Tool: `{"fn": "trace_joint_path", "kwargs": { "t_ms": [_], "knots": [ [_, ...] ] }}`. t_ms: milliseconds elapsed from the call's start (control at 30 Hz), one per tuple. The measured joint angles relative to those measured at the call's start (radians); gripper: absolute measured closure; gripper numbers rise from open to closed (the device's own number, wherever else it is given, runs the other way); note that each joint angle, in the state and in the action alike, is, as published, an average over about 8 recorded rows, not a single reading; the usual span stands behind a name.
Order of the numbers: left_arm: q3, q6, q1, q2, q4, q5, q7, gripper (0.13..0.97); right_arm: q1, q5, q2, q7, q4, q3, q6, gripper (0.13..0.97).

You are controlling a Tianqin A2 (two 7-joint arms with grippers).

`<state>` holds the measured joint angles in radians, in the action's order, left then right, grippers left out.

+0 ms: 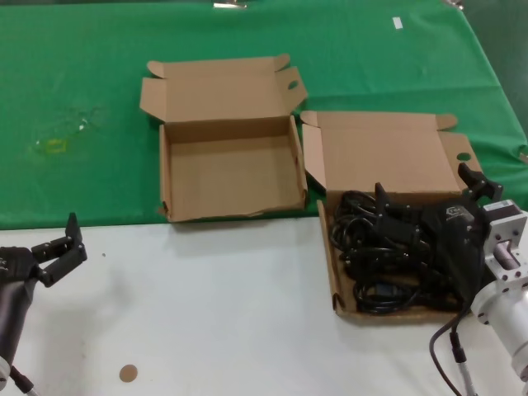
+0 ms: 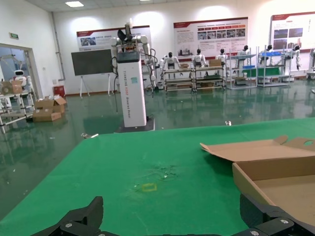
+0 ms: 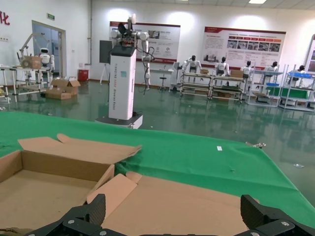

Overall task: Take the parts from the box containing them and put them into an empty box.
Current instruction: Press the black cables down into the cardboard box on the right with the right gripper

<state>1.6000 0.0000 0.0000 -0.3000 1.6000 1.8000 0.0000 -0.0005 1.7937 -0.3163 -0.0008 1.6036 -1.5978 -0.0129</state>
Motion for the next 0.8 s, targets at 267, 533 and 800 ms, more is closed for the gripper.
{"fn": "trace_joint_path", "kwargs": {
  "t_ms": [267, 533, 800],
  "knots": [
    [0.000, 0.000, 0.000, 0.000, 0.000, 0.000, 0.000, 0.132, 0.000, 0.000, 0.000, 0.000, 0.000, 0.000, 0.000, 0.129],
    [0.000, 0.000, 0.000, 0.000, 0.000, 0.000, 0.000, 0.132, 0.000, 0.000, 0.000, 0.000, 0.000, 0.000, 0.000, 0.129],
    [0.000, 0.000, 0.000, 0.000, 0.000, 0.000, 0.000, 0.132, 0.000, 0.000, 0.000, 0.000, 0.000, 0.000, 0.000, 0.129]
  ]
}}
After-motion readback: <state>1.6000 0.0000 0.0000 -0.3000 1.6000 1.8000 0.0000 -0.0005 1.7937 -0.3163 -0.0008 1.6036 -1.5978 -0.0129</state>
